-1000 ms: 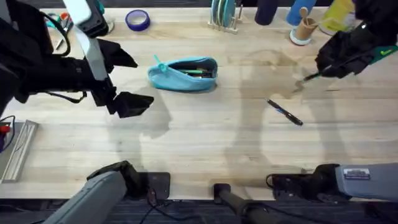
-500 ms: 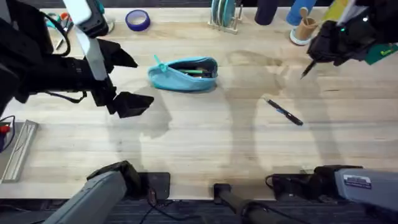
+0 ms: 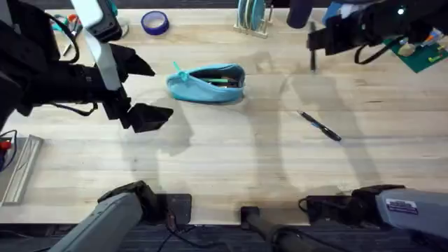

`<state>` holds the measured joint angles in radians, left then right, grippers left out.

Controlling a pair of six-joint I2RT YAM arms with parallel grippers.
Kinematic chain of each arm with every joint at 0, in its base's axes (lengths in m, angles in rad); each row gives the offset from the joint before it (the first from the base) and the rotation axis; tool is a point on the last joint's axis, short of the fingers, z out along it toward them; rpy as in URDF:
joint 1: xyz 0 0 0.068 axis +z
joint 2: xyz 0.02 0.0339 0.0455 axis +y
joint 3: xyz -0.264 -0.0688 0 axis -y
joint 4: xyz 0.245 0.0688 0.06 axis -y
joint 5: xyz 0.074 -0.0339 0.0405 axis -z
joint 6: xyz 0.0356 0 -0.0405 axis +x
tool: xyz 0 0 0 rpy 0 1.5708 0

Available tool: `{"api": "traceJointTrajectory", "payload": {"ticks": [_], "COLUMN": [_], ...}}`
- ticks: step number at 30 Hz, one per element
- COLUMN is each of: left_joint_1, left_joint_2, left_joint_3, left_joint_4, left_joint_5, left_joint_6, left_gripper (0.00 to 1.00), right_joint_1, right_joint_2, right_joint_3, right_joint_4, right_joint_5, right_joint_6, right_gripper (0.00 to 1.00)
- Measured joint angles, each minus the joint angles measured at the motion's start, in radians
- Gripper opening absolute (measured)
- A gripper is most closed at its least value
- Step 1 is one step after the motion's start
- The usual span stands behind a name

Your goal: Unzip the bag, pick up the pens from the table one at a time and place them inside, then zip the bag closed.

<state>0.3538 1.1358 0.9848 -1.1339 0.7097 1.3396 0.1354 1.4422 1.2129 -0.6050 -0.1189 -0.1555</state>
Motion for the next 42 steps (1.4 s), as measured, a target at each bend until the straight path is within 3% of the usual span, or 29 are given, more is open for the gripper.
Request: {"api": "traceJointTrajectory", "payload": {"ticks": [9,16,29,42], "left_joint_1": [0.000,0.000,0.000,0.000], "left_joint_2": [0.000,0.000,0.000,0.000], "left_joint_3": [0.000,0.000,0.000,0.000], "left_joint_4": [0.000,0.000,0.000,0.000], "left_joint_5": [0.000,0.000,0.000,0.000], "left_joint_6": [0.000,0.000,0.000,0.000], "left_gripper": [0.994,0.993,0.993,0.993], "right_joint_1": [0.029,0.071,0.209,0.262], "right_joint_2": [0.000,0.000,0.013,0.223], "right_joint_3": [0.000,0.000,0.002,0.002], "right_joint_4": [0.026,0.028,0.031,0.217], "right_joint_5": [-0.433,-0.643,-0.709,-0.607], "right_joint_6": [-0.508,-0.782,-1.096,-1.200], "right_gripper": [0.031,0.031,0.032,0.032]}}
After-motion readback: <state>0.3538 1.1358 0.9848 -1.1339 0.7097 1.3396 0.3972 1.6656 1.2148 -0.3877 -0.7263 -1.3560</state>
